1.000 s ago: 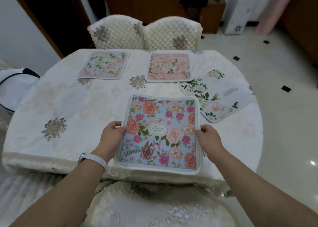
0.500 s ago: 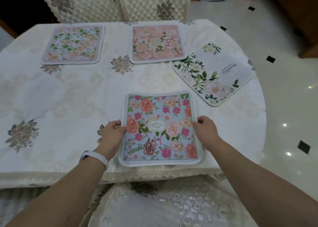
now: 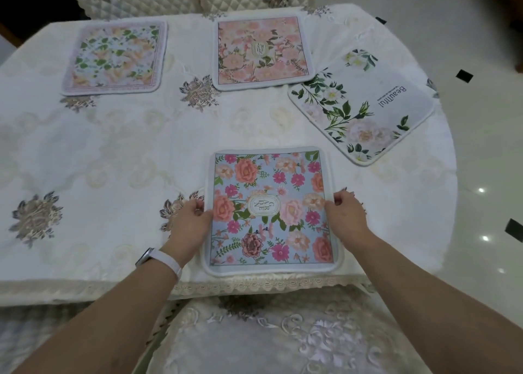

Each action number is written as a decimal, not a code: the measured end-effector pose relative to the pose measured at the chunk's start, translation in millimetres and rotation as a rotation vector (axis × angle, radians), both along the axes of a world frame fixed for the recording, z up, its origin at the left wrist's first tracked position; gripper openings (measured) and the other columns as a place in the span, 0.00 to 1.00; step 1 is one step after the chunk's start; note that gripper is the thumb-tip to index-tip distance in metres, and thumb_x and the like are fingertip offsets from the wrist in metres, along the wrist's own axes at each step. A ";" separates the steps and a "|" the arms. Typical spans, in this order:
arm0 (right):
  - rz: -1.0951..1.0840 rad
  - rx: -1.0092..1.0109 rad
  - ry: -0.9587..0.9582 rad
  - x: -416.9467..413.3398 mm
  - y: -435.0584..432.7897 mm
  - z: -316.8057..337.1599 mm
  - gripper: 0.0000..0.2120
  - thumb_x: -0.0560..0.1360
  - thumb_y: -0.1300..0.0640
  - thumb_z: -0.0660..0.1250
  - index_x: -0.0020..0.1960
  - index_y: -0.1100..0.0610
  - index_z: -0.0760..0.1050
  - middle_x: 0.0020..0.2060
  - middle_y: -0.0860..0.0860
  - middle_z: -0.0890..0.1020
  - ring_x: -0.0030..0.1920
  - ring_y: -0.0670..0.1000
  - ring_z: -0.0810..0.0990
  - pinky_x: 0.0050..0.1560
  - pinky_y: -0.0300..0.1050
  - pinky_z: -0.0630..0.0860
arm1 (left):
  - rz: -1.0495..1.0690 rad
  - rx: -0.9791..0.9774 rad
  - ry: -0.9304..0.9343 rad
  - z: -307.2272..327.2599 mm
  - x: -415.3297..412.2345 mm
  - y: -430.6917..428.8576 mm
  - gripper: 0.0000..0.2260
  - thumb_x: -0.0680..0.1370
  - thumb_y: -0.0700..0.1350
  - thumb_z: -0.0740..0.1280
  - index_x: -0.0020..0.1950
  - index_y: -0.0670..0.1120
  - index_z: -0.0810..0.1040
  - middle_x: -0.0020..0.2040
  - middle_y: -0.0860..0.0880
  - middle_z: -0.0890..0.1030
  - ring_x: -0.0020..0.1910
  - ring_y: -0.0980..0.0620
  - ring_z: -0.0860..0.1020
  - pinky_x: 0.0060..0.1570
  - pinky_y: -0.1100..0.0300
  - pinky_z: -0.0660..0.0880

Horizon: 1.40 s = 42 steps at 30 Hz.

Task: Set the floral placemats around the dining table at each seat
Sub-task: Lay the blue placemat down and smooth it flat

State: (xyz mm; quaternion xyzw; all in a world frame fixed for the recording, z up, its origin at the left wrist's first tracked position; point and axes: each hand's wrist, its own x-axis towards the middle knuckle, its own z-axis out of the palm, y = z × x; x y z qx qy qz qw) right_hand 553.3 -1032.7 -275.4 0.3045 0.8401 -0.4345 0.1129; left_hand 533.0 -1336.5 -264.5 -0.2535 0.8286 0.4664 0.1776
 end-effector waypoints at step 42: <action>0.756 0.585 -0.039 25.0 -7.7 -9.0 0.31 0.76 0.39 0.58 0.75 0.51 0.59 0.77 0.56 0.57 0.76 0.59 0.54 0.76 0.59 0.54 | -0.895 -0.641 0.296 -20.2 17.7 0.6 0.33 0.74 0.66 0.55 0.74 0.50 0.67 0.76 0.46 0.65 0.73 0.43 0.64 0.68 0.42 0.67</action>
